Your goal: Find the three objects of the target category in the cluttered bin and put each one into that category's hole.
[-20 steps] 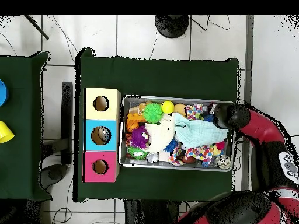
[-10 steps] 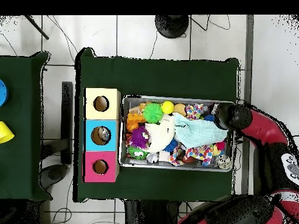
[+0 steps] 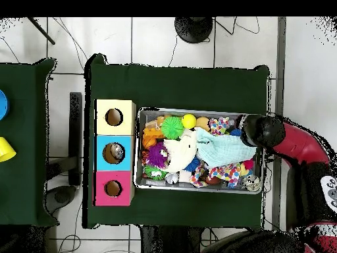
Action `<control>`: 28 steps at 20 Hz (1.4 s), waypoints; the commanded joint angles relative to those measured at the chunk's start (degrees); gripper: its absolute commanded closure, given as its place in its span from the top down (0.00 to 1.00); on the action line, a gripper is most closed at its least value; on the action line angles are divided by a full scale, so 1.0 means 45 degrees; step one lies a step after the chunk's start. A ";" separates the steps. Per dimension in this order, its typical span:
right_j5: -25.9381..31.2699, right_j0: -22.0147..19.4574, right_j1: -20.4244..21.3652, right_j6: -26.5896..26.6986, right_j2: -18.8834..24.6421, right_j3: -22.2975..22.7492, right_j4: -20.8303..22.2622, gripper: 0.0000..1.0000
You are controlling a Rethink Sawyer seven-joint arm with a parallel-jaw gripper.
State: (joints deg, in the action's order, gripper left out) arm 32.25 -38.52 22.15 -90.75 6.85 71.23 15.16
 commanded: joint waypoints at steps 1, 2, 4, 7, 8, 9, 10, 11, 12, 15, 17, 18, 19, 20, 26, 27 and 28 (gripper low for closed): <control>0.0188 0.0203 0.0603 -0.2637 -0.0195 0.1517 -0.0744 1.00; -0.0065 0.0114 0.0525 -0.2826 -0.0191 0.1647 -0.0905 1.00; -0.0748 -0.0053 0.0358 -0.2987 -0.0156 0.1951 -0.1002 1.00; -0.1522 -0.0186 0.0218 -0.3141 -0.0200 0.2327 -0.1138 1.00; -0.1682 -0.0169 0.0188 -0.3150 -0.0256 0.2375 -0.1163 1.00; -0.1769 -0.0132 0.0190 -0.3154 -0.0307 0.2424 -0.1207 1.00; -0.1856 -0.0096 0.0192 -0.3158 -0.0358 0.2472 -0.1252 1.00; -0.1948 -0.0084 0.0197 -0.3117 -0.0385 0.2528 -0.1280 1.00; -0.1999 -0.0064 0.0169 -0.2997 -0.0372 0.2539 -0.1294 1.00; -0.2297 -0.0195 0.0146 -0.2362 -0.0230 0.2770 -0.1151 1.00; -0.2500 -0.0180 0.0162 -0.2359 -0.0295 0.2939 -0.1164 1.00; -0.2536 -0.0146 0.0205 -0.2388 -0.0335 0.3014 -0.1190 1.00; -0.2587 -0.0131 0.0233 -0.2413 -0.0363 0.3078 -0.1211 1.00; -0.2611 -0.0137 0.0256 -0.2404 -0.0377 0.3128 -0.1234 1.00; -0.2863 -0.0344 0.0391 -0.2311 -0.0316 0.3576 -0.1288 1.00; -0.2939 -0.0429 0.0420 -0.2309 -0.0233 0.3722 -0.1315 1.00; -0.3006 -0.0530 0.0474 -0.2314 -0.0131 0.3903 -0.1355 1.00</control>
State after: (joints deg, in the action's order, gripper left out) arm 22.09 -38.82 24.04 -90.75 4.36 81.64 10.89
